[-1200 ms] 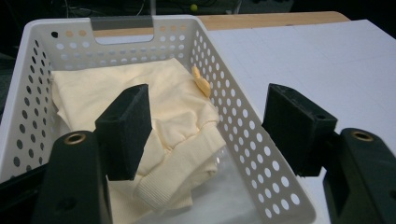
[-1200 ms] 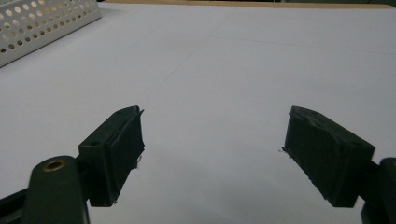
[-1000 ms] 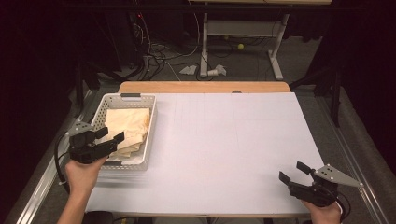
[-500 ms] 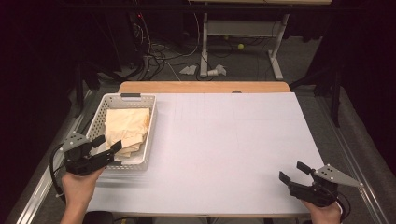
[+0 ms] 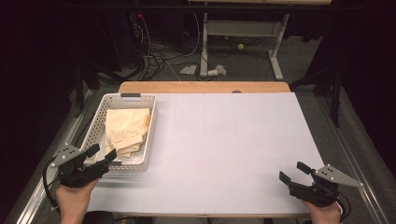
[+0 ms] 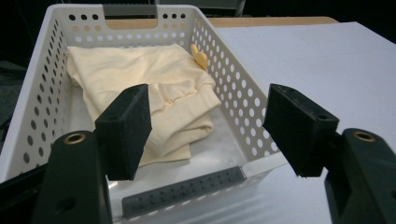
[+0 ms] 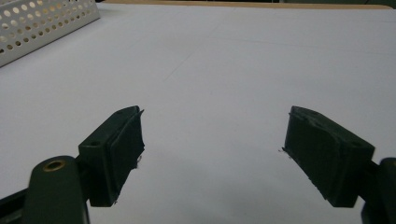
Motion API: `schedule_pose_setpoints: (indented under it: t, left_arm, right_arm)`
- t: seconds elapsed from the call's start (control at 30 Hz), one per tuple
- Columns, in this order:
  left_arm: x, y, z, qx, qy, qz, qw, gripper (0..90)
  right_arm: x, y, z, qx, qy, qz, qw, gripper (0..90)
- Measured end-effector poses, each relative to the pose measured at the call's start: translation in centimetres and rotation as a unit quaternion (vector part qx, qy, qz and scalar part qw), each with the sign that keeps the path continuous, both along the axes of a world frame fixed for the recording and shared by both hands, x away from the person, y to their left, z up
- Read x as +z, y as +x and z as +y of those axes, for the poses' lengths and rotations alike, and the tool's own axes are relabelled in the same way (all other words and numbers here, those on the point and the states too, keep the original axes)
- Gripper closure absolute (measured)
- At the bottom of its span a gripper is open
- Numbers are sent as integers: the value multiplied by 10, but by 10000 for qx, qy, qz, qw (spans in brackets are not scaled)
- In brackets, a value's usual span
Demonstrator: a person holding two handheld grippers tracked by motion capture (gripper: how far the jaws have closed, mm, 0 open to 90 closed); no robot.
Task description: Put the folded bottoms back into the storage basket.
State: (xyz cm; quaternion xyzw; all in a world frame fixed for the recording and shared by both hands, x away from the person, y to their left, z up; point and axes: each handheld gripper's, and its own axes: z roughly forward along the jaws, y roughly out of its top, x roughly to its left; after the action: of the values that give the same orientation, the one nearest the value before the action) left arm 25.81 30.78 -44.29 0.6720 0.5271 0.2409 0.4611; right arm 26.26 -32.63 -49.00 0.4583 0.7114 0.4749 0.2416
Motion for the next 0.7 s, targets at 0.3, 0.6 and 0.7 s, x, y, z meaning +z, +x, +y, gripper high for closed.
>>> schedule_pose_setpoints:
  t: [0.3,0.6,0.7]
  left_arm:
    - [-6,-9,7,101,-51,-39,9999,307]
    - [-12,-15,11,168,-34,-62,9998,307]
    - [-15,-17,13,219,-71,-89,9997,307]
  right_arm:
    - [0,0,0,-12,5,5,10000,201]
    - [0,0,-1,-17,18,-3,10000,201]
    - [0,0,0,-19,19,-1,10000,201]
